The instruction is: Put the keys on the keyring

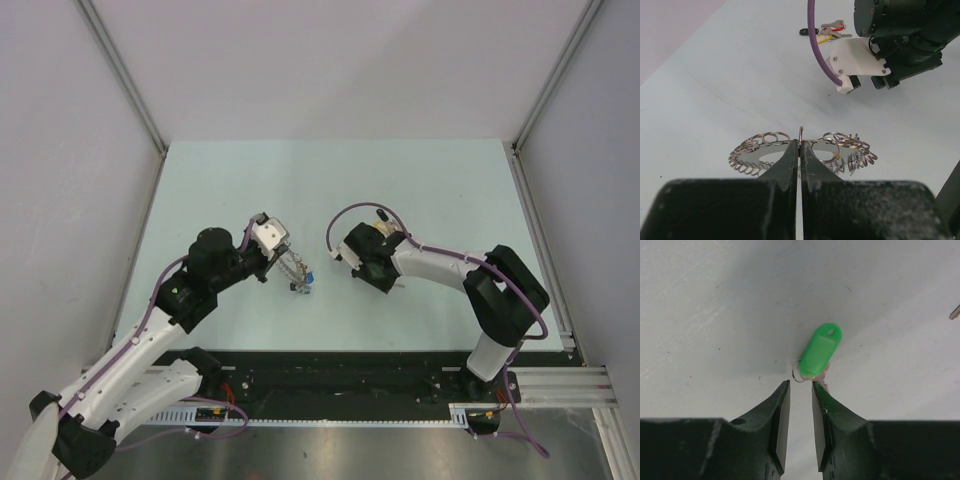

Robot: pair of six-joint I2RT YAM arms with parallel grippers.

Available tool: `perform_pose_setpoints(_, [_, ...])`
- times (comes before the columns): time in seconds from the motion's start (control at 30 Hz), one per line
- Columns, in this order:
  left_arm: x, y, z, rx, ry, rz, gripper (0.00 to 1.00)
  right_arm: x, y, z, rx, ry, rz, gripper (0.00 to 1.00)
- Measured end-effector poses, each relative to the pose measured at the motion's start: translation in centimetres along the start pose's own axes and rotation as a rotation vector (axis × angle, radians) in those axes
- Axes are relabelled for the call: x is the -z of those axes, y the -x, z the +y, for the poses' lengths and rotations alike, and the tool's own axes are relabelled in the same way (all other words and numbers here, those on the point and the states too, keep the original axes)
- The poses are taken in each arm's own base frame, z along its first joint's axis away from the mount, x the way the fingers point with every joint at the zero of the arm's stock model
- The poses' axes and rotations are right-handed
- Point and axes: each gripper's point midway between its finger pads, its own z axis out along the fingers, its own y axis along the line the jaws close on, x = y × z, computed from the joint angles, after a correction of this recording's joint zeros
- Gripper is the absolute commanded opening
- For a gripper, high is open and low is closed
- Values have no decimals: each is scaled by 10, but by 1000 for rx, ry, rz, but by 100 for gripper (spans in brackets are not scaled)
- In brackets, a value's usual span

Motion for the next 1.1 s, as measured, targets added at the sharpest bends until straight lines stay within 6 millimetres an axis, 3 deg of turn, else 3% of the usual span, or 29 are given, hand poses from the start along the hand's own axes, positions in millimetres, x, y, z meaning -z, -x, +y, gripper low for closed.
perform_pose_setpoints(0.27, [0, 0, 1, 0, 4, -1, 0, -9, -1, 2, 30, 10, 24, 19])
perform_pose_setpoints(0.43, [0, 0, 1, 0, 4, -1, 0, -13, -2, 1, 33, 17, 33, 0])
perform_pose_setpoints(0.67, [0, 0, 1, 0, 4, 0, 0, -6, 5, -13, -37, 0, 3, 0])
perform_pose_setpoints(0.73, [0, 0, 1, 0, 4, 0, 0, 1, 3, -29, -119, -21, -13, 0])
perform_pose_setpoints(0.9, [0, 0, 1, 0, 4, 0, 0, 40, -3, -96, -475, -115, -129, 0])
perform_pose_setpoints(1.03, [0, 0, 1, 0, 4, 0, 0, 76, -25, -145, -811, -164, -250, 0])
perform_pose_setpoints(1.1, [0, 0, 1, 0, 4, 0, 0, 90, -34, -157, -937, -178, -300, 0])
